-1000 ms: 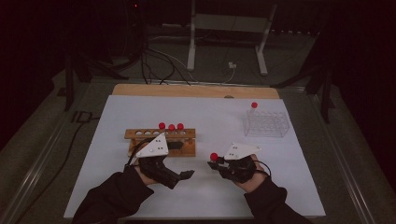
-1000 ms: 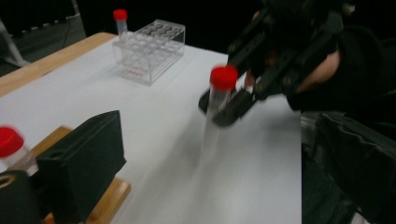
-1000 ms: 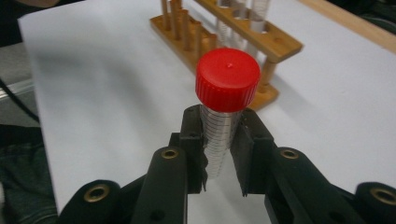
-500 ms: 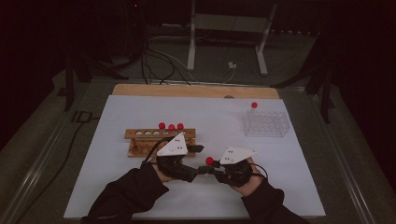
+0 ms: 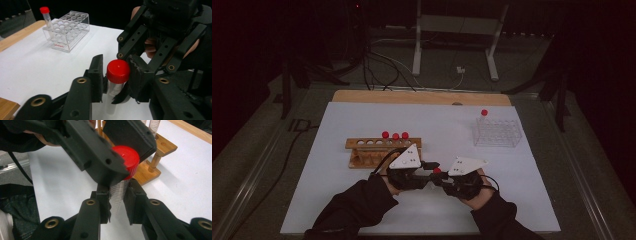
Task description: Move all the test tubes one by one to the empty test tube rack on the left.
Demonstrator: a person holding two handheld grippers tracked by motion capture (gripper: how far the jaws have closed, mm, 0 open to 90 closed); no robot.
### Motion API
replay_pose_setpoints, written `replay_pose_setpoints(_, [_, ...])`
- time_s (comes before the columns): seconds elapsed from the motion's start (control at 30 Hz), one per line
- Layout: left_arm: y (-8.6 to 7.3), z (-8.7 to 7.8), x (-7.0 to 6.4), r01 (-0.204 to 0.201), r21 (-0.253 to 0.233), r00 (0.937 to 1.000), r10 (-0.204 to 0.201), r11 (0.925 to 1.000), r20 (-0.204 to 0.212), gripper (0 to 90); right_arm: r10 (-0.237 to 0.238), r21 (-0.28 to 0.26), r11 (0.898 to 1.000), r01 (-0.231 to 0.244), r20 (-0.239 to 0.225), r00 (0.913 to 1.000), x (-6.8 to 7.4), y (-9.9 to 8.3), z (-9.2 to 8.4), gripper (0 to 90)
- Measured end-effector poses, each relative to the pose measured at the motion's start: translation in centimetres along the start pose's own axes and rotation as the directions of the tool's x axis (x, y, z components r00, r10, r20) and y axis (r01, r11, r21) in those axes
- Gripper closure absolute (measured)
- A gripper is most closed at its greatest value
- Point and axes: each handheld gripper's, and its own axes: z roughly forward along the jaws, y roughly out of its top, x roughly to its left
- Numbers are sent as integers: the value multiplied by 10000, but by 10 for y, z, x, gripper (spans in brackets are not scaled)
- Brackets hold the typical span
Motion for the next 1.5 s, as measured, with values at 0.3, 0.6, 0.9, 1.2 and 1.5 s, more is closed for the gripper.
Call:
replay_pose_setpoints(0.3, [3,0,-1,-166,139,9998,167,9998,-89,717,75,-50,10000,-75,-62,10000,-2,-1,0,754])
replay_pose_setpoints(0.6, [6,-7,0,-221,47,9994,222,9997,-265,718,286,-415,9987,-290,-109,9995,-6,-1,-3,653])
replay_pose_setpoints(0.9, [7,-24,7,-118,-49,9975,114,9999,-702,719,441,-655,9969,-431,143,9989,-11,-1,-11,524])
replay_pose_setpoints(1.2, [4,-45,17,97,-225,9939,-121,9997,-1093,719,802,-1086,9912,-751,428,9959,-17,-2,-17,420])
replay_pose_setpoints(1.5, [3,-67,21,81,-227,9877,-115,9997,-1558,719,1073,-1289,9869,-972,742,9915,-18,-2,-17,213])
